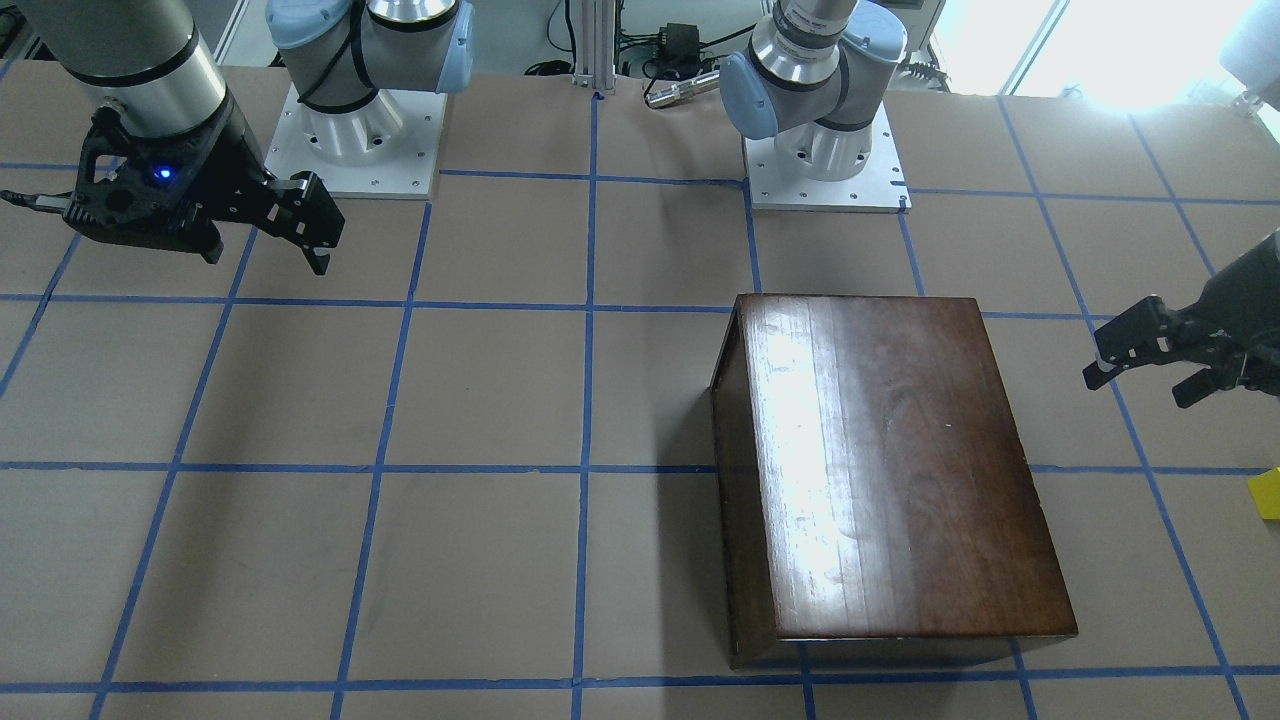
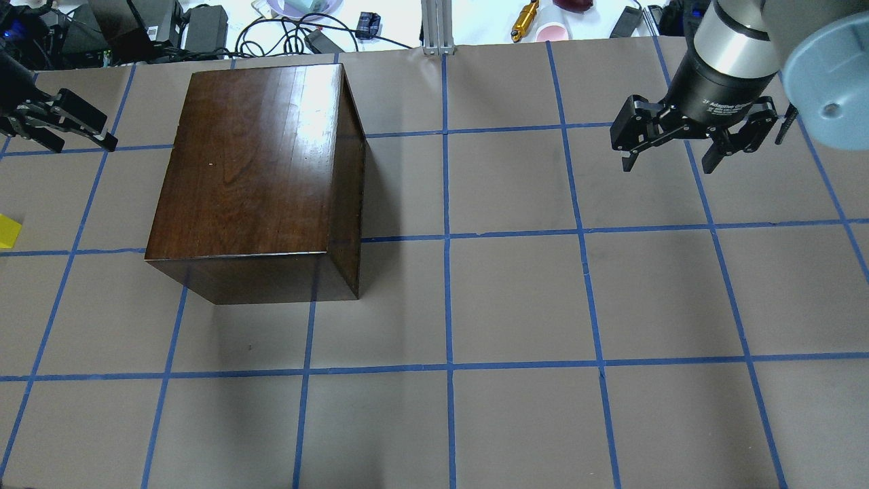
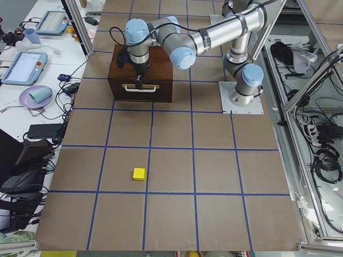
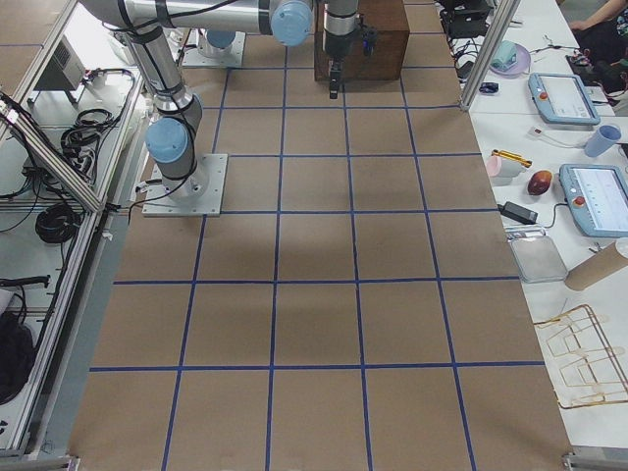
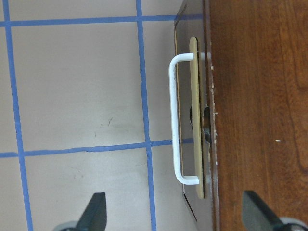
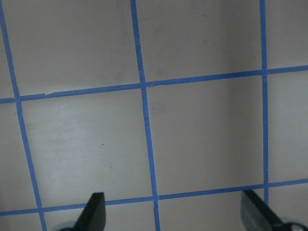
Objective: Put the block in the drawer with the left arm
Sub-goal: 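Move the left gripper down beside the cabinet toward the white drawer handle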
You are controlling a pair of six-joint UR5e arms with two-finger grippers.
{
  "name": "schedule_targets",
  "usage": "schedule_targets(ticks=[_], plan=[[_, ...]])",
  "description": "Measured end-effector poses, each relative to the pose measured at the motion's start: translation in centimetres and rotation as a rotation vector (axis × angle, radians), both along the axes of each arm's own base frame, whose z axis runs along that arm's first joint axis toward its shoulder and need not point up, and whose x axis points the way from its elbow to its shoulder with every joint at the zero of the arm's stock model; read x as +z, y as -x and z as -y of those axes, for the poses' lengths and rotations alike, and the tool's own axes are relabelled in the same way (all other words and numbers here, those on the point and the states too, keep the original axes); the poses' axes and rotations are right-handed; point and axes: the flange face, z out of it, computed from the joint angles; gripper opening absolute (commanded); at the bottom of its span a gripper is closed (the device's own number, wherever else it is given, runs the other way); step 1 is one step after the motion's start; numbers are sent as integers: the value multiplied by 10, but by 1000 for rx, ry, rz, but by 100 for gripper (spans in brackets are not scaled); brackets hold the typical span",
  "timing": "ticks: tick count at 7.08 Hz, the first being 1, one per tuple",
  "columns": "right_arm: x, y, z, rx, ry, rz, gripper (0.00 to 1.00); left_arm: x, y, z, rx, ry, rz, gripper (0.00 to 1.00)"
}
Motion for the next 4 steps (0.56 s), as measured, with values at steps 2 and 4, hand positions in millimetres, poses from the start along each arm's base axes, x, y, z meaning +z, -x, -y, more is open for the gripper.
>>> schedule_targets(ticks=[2,4], plan=[[0,0,0,0,0,0,100,-26,-16,9,12,-5,-75,100],[0,0,0,0,0,0,100,-49,-17,18,10,-4,-151,100]])
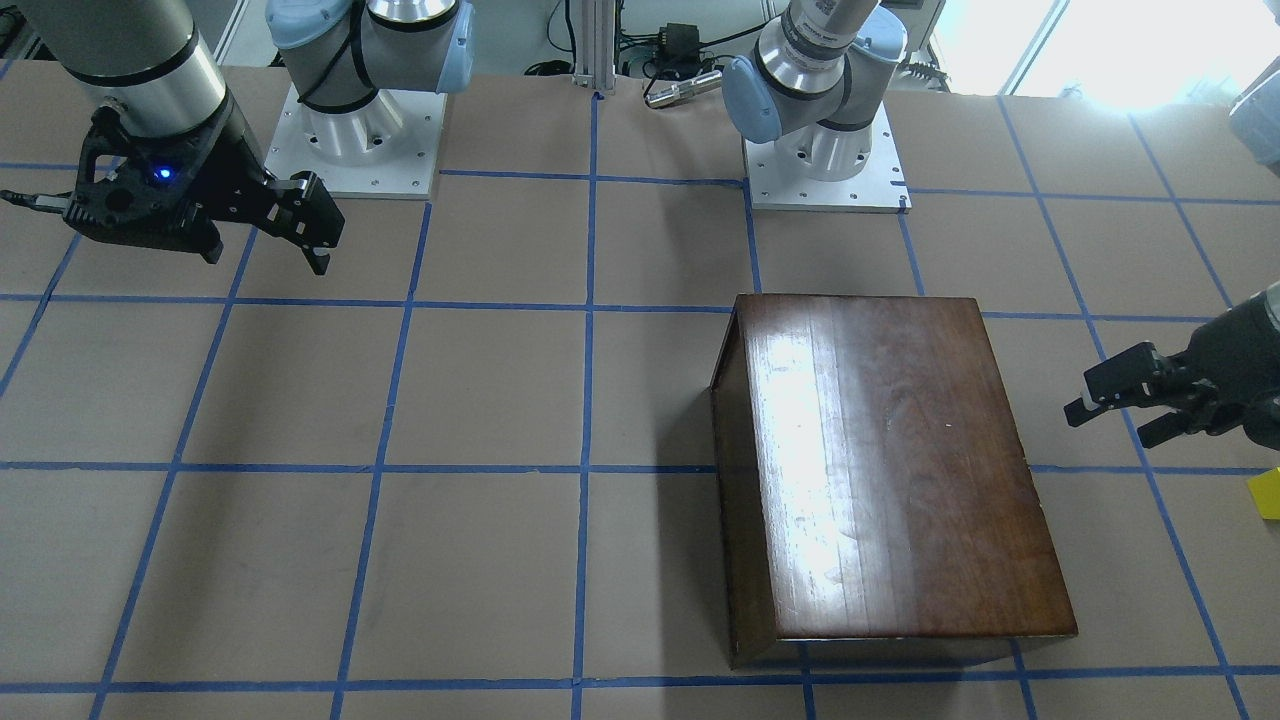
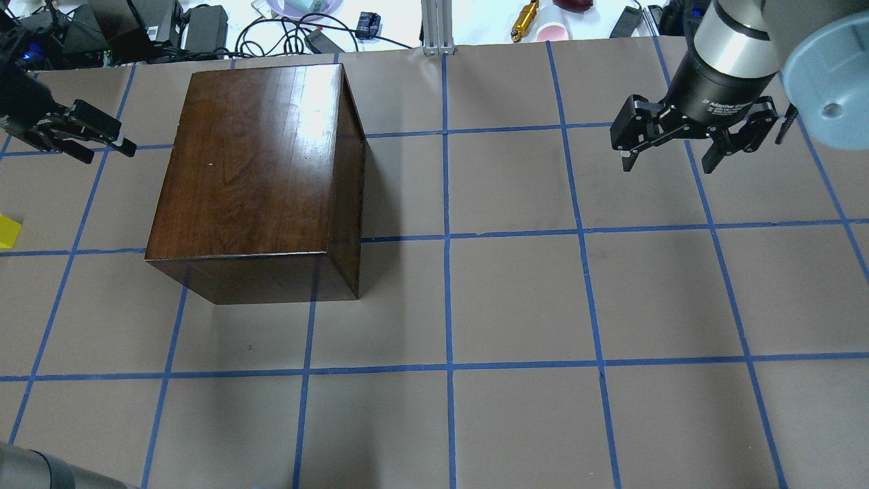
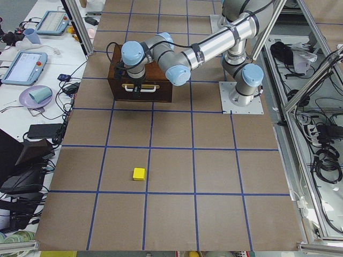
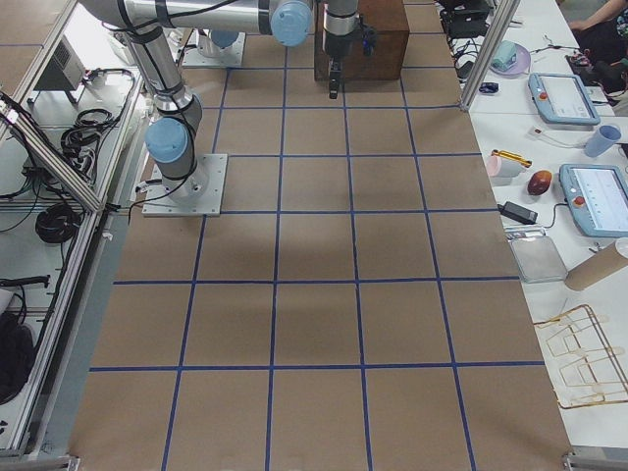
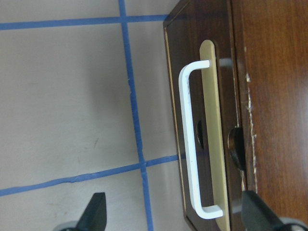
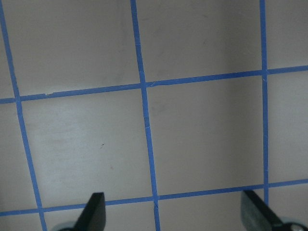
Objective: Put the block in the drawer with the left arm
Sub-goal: 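Move the left gripper down beside the cabinet toward the white drawer handle, then hook the left gripper onto the white drawer handle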
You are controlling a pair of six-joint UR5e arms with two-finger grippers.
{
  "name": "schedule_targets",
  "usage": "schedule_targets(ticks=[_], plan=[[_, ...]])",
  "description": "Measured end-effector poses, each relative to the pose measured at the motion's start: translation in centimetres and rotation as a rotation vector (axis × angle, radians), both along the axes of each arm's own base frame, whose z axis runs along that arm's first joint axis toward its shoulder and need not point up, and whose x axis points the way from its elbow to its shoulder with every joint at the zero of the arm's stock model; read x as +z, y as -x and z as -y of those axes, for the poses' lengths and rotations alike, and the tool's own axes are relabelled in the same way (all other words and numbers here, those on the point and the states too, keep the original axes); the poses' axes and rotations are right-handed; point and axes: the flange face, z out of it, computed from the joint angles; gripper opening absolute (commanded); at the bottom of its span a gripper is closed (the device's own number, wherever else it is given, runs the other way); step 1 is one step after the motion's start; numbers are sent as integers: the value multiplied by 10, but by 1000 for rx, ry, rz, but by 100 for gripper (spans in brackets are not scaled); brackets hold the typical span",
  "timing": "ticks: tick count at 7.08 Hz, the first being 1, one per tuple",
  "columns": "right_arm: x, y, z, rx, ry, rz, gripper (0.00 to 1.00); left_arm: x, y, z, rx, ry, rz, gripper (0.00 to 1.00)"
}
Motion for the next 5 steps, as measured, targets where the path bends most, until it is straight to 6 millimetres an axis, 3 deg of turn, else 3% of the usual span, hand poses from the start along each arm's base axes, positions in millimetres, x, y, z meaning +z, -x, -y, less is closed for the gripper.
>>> schedule_targets(ticks=[5], plan=[[0,0,0,0,0,0,100,-56,-8,14,-31,-40,-52,100]])
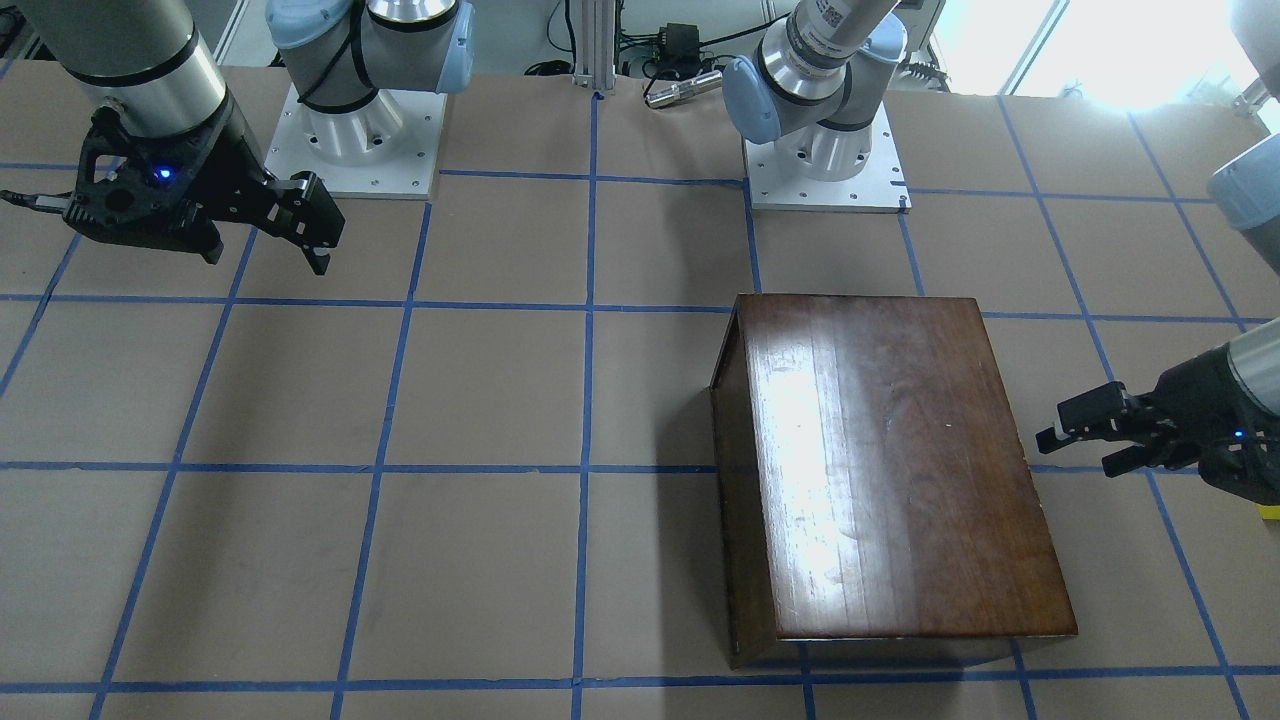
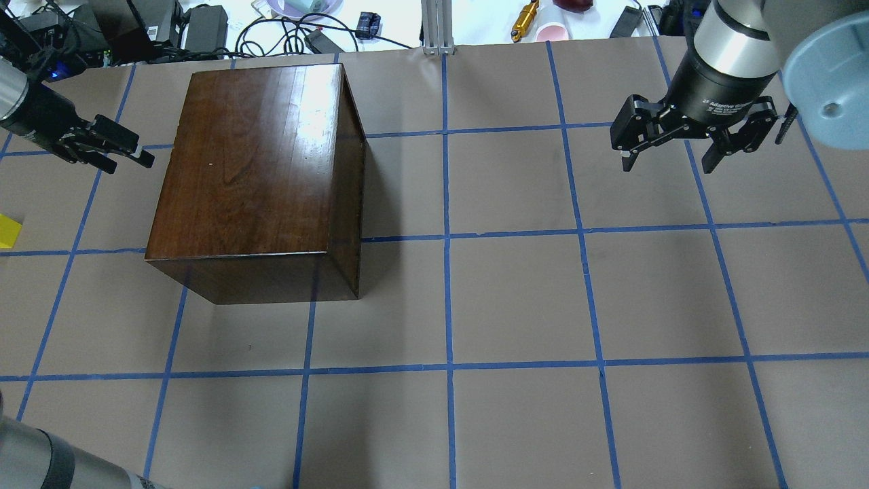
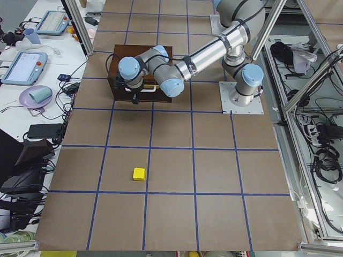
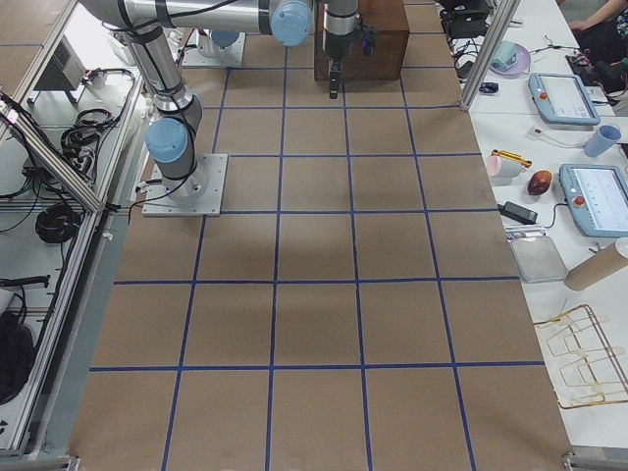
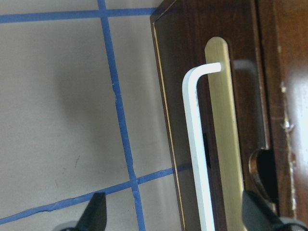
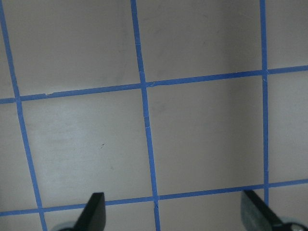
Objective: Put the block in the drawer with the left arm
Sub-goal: 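Hook the left gripper onto the white drawer handle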
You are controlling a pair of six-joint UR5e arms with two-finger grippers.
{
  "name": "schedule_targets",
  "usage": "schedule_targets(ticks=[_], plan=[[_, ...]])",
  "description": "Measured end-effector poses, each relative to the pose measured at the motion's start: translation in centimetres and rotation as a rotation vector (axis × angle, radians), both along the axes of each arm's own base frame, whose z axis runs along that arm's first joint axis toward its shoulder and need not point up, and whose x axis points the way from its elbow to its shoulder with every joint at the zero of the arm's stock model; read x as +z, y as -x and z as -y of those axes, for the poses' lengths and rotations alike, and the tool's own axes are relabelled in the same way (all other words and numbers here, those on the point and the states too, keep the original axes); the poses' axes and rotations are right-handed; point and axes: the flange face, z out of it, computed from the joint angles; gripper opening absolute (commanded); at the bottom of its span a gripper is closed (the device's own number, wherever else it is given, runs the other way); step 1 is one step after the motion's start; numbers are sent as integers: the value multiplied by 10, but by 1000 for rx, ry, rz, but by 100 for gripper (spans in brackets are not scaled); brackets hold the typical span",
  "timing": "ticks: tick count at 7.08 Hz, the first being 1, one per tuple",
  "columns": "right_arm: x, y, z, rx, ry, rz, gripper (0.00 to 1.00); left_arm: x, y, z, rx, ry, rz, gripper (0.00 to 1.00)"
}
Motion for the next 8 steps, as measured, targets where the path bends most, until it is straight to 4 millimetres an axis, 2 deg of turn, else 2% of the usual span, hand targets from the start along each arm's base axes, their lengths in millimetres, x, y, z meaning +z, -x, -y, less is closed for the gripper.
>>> schedule_targets(ticks=[3,8], plan=[[0,0,0,0,0,0,100,-23,-1,5,47,-36,-28,100],[0,0,0,0,0,0,100,-35,3,5,115,-56,-66,100]])
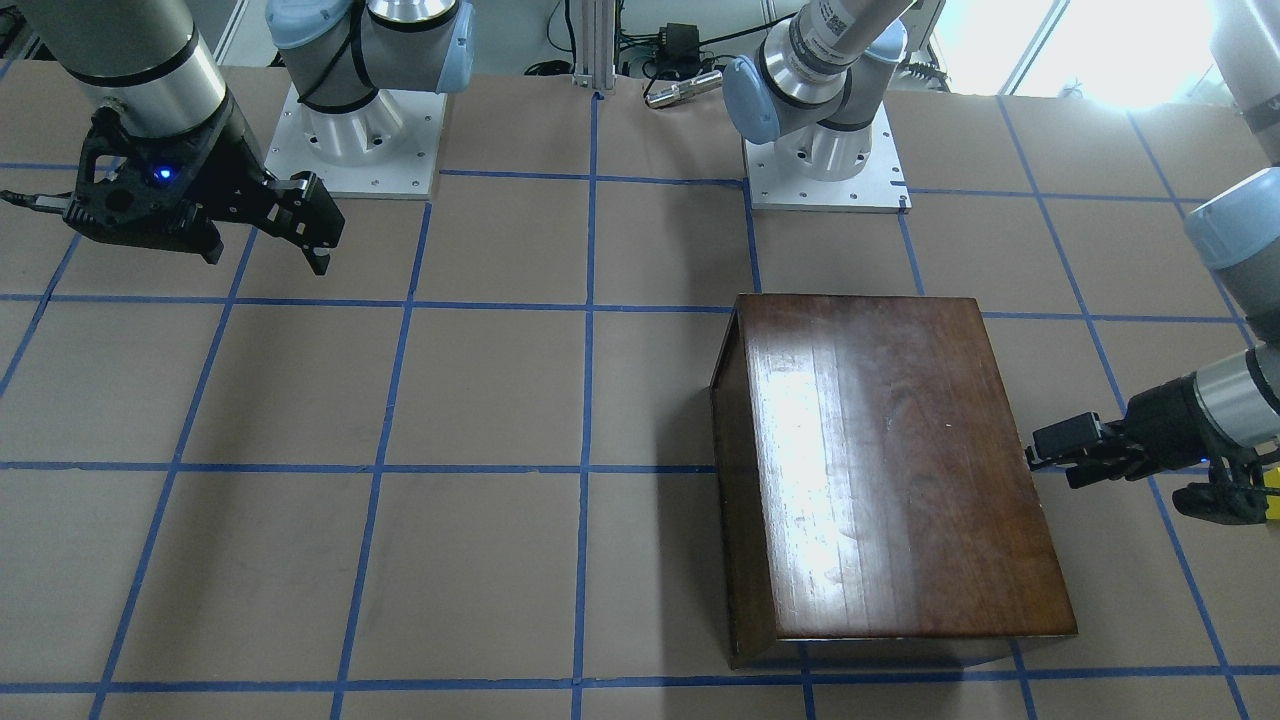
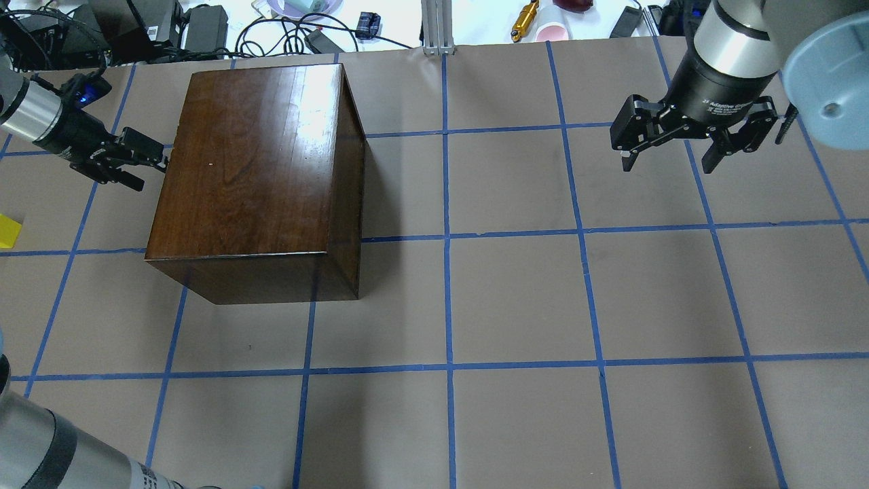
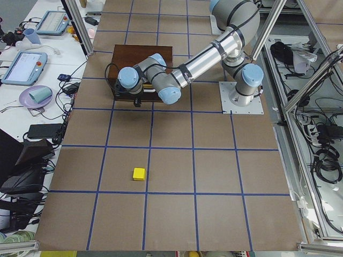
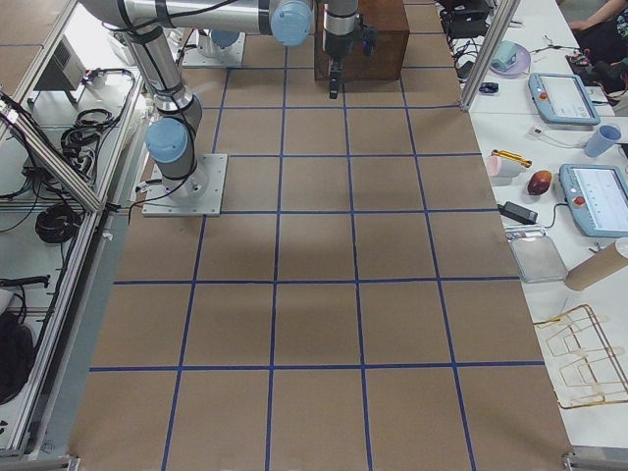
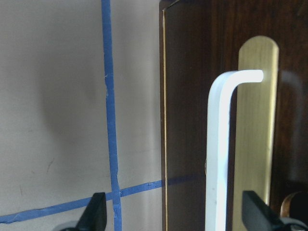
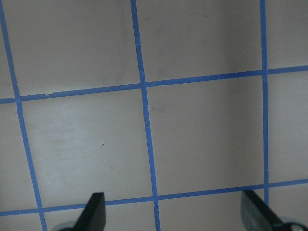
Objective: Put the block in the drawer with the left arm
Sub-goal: 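Hook the left gripper onto the white drawer handle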
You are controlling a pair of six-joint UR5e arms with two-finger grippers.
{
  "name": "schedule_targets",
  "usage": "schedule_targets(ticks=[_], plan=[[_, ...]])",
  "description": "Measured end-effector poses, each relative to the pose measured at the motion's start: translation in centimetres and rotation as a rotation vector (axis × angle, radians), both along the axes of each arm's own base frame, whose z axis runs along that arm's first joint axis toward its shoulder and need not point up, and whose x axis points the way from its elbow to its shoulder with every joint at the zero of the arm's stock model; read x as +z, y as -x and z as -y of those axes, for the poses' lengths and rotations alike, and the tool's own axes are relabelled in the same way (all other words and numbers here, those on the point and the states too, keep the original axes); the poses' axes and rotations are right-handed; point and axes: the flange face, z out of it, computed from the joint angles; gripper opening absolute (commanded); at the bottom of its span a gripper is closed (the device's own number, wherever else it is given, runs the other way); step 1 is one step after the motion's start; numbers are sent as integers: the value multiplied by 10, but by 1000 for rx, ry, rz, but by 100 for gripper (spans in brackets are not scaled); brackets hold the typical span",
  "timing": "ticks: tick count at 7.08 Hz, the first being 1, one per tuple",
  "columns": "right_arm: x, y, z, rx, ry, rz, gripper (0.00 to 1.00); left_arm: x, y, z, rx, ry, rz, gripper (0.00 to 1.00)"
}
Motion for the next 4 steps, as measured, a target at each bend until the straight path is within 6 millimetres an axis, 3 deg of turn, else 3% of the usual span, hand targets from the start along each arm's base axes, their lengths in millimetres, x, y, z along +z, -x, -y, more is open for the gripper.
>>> schedule_targets(ticks=[4], plan=[[0,0,0,0,0,0,100,-18,-2,2,5,-26,-9,100]])
